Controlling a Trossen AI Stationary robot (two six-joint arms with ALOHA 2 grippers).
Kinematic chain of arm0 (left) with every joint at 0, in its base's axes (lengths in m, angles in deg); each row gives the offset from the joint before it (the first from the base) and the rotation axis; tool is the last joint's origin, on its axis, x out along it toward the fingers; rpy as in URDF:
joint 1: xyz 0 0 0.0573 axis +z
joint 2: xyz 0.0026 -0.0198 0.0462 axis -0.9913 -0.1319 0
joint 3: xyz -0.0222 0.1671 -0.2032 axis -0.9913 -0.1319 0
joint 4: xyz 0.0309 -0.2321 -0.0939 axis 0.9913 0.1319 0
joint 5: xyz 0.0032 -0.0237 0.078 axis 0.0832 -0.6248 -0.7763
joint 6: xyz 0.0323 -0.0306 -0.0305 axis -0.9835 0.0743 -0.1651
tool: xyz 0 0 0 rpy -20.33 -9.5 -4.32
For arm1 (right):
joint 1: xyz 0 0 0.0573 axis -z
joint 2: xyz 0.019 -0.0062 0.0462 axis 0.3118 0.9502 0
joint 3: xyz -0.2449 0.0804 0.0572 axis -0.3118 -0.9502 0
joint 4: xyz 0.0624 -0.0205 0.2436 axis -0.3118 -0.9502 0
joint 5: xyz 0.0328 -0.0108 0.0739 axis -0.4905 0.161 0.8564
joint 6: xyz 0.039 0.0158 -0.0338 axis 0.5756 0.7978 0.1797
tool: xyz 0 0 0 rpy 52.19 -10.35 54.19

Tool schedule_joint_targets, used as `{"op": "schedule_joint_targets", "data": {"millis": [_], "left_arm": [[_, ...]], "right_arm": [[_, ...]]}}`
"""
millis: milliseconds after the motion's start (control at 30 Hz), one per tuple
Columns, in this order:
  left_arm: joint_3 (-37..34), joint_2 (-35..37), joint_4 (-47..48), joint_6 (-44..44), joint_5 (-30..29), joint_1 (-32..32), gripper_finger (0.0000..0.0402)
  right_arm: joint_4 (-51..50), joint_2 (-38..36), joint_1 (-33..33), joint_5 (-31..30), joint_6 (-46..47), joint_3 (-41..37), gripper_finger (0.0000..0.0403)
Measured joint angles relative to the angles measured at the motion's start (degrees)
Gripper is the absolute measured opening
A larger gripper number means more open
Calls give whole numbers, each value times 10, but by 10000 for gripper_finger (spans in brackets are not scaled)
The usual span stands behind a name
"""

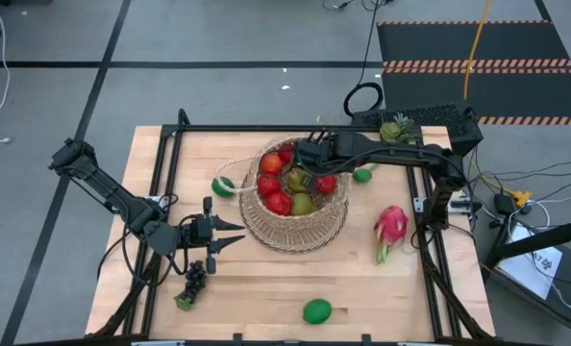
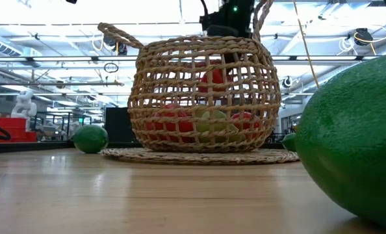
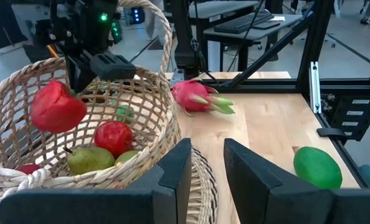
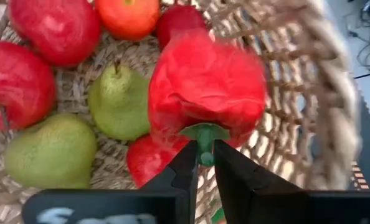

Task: Build produce basket
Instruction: Put the red bell pepper into the basket, then put the dragon fruit into the basket

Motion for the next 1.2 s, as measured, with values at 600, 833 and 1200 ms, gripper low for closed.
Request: {"op": "schedule_joint_targets", "data": {"millis": [600, 833, 1200], "left_arm": [[0, 0, -1, 1, 0, 0, 97], [0, 0, -1, 1, 0, 0, 97], [0, 0, -1, 3, 0, 0, 97]], "right_arm": [[37, -75, -102, -35, 4, 0, 207], [47, -152, -211, -51, 49, 0, 208], [45, -231, -386, -110, 192, -59, 208]]}}
